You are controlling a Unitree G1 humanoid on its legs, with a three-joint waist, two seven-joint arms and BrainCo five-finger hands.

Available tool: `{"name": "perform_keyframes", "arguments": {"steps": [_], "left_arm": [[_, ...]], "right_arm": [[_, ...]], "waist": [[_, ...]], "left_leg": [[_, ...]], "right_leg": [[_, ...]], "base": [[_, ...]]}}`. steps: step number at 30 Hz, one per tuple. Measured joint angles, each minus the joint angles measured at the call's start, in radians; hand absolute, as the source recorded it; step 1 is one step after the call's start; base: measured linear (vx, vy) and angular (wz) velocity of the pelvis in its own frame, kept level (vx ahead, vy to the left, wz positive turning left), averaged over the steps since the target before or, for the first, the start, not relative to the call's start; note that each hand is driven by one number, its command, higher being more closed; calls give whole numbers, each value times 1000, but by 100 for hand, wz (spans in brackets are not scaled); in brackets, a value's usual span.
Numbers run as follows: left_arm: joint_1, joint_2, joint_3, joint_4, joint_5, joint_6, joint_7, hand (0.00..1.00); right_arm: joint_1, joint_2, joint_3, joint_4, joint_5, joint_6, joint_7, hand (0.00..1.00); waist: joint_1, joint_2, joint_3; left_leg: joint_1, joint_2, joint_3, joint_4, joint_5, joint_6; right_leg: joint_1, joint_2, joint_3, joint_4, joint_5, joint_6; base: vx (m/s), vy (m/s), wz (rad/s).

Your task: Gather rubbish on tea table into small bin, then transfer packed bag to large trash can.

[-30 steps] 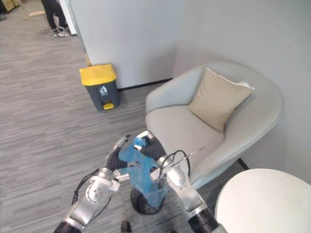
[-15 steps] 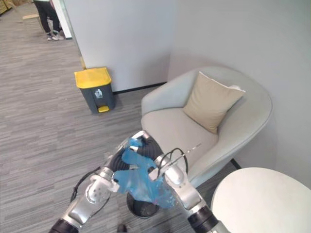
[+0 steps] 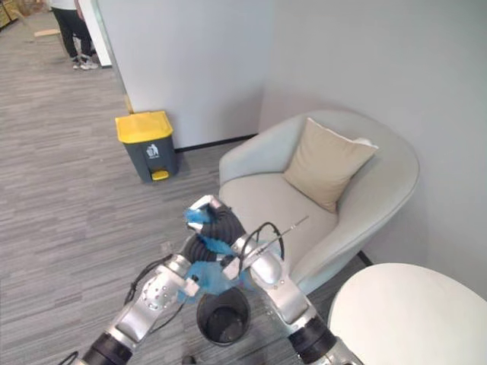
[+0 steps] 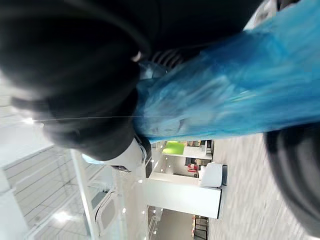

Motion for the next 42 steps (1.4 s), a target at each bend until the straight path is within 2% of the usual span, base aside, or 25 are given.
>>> {"name": "perform_keyframes", "arguments": {"steps": [7, 16, 17, 26, 32, 33, 37, 40, 42], "left_arm": [[1, 1, 6, -1, 14, 1, 15, 0], [10, -1, 69, 46, 109, 13, 42, 0], [12, 0, 71, 60, 122, 19, 42, 100], [53, -2, 77, 109, 158, 28, 30, 100], [100, -38, 81, 109, 96, 45, 23, 100], [107, -41, 81, 109, 94, 48, 23, 100], [123, -50, 84, 110, 84, 51, 22, 100], [124, -88, 90, 186, 77, 53, 44, 100], [124, -112, 85, 250, 73, 87, 61, 100]], "right_arm": [[-29, 3, 42, -40, 29, 11, -2, 100], [-79, 44, 78, -40, 41, 26, -3, 100], [-79, 44, 80, -40, 41, 30, -3, 100], [-79, 46, 110, -40, 38, 38, -1, 100], [-26, 74, 90, -32, -24, 37, 17, 100], [-15, 77, 84, -32, -29, 37, 18, 0], [28, 79, 55, -2, -64, 14, 19, 0], [91, 68, 16, 53, -155, 8, 9, 0], [125, 62, 6, 67, -231, 6, -21, 0]], "waist": [[5, -4, -3], [7, -5, -4], [7, -5, -5], [7, -5, -5], [6, -4, -5], [6, -4, -5], [5, -4, -6], [5, -4, -6], [3, -4, -6]], "left_leg": [[0, 1, 2, 0, 0, 0], [0, 4, 11, 0, 1, -1], [0, 4, 11, 0, 1, -1], [0, 4, 25, 0, 1, -1], [-1, 3, 24, 0, 2, 0], [-1, 3, 24, 0, 2, 0], [-1, 1, 20, 0, 3, 1], [-6, 6, 9, 0, 2, 1], [-11, 8, 6, 0, -3, -6]], "right_leg": [[-1, 1, 4, 0, 4, 1], [-9, 4, 15, 2, 8, -1], [-10, 4, 16, 3, 8, -1], [-18, 4, 30, 4, 11, 3], [-18, 2, 28, 4, 6, 9], [-18, 2, 28, 4, 3, 6], [-16, 0, 23, 4, 2, 4], [-15, -2, 16, 3, 2, 4], [-17, -3, 16, 2, 2, 4]], "base": [[1, 2, 0], [5, 4, -3], [0, 0, 0], [18, 8, -4], [6, 1, 0], [0, 0, 0], [0, 0, 3], [0, 0, 8], [0, 0, 0]]}}
